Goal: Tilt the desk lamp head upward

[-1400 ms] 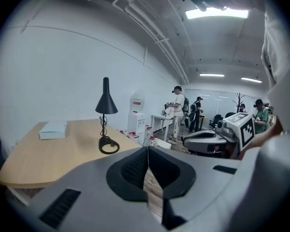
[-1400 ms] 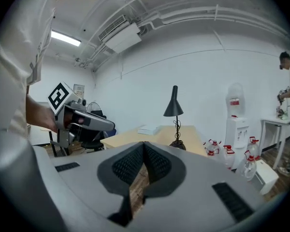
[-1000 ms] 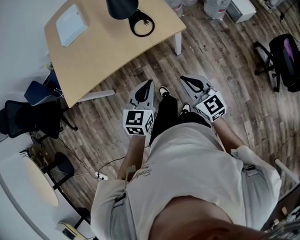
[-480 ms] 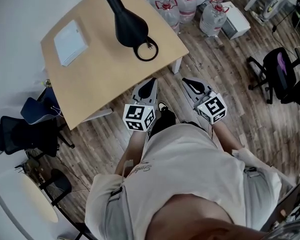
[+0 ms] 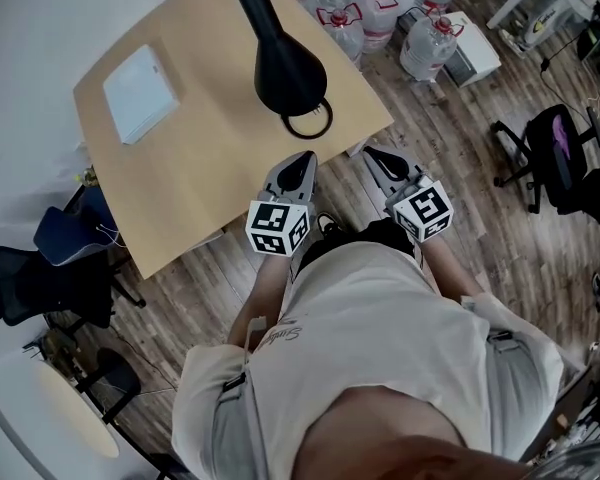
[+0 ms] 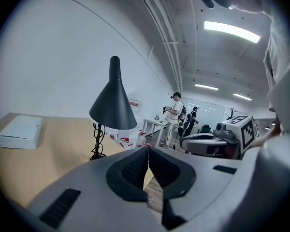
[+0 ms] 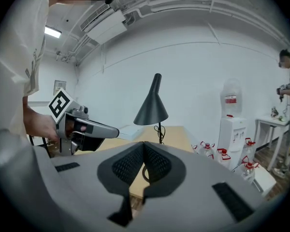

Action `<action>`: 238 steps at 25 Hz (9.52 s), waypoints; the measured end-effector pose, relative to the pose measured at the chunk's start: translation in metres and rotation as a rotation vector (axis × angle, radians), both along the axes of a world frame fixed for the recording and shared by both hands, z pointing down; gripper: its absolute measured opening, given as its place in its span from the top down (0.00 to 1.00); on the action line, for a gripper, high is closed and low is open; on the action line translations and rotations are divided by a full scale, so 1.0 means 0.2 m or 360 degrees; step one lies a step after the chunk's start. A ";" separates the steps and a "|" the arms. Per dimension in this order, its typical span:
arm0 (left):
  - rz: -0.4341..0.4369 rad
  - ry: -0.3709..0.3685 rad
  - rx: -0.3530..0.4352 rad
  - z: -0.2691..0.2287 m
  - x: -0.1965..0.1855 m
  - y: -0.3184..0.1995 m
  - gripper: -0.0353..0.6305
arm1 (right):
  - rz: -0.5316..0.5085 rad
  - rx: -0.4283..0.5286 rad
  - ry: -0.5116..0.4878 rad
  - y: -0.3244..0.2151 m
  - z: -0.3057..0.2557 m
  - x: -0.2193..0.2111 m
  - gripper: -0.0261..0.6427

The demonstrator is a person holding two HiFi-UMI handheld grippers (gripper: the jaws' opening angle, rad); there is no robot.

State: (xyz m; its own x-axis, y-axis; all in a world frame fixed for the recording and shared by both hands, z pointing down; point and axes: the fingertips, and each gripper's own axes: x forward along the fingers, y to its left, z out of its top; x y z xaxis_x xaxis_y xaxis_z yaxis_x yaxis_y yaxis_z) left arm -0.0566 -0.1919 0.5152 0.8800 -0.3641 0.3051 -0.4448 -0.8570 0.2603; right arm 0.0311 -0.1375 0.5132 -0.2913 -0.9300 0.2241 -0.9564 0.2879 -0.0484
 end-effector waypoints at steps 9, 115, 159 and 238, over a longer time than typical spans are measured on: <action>-0.0082 0.0016 -0.0082 0.04 -0.02 -0.12 0.92 | -0.0087 -0.0035 0.0026 -0.19 0.03 0.03 0.97; -0.0751 0.0085 0.0350 -0.74 0.17 -0.13 0.92 | -0.1066 -0.1055 0.0600 -0.79 1.31 0.13 0.97; -0.0625 0.0168 0.0679 -1.42 0.24 -0.27 0.92 | -0.1123 -0.1182 0.0665 -0.78 1.33 0.11 0.97; -0.0798 0.0135 0.0493 -0.95 -0.06 -0.01 0.92 | -0.0831 0.0598 0.0001 -0.19 -1.03 0.14 0.97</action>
State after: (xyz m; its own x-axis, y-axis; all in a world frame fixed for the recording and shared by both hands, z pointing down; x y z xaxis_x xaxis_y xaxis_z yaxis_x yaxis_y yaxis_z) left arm -0.0695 -0.1932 0.3243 0.5943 -0.8024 0.0544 -0.8034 -0.5894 0.0841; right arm 0.0595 -0.1762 0.3070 -0.7268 -0.6810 -0.0889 -0.6858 0.7128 0.1469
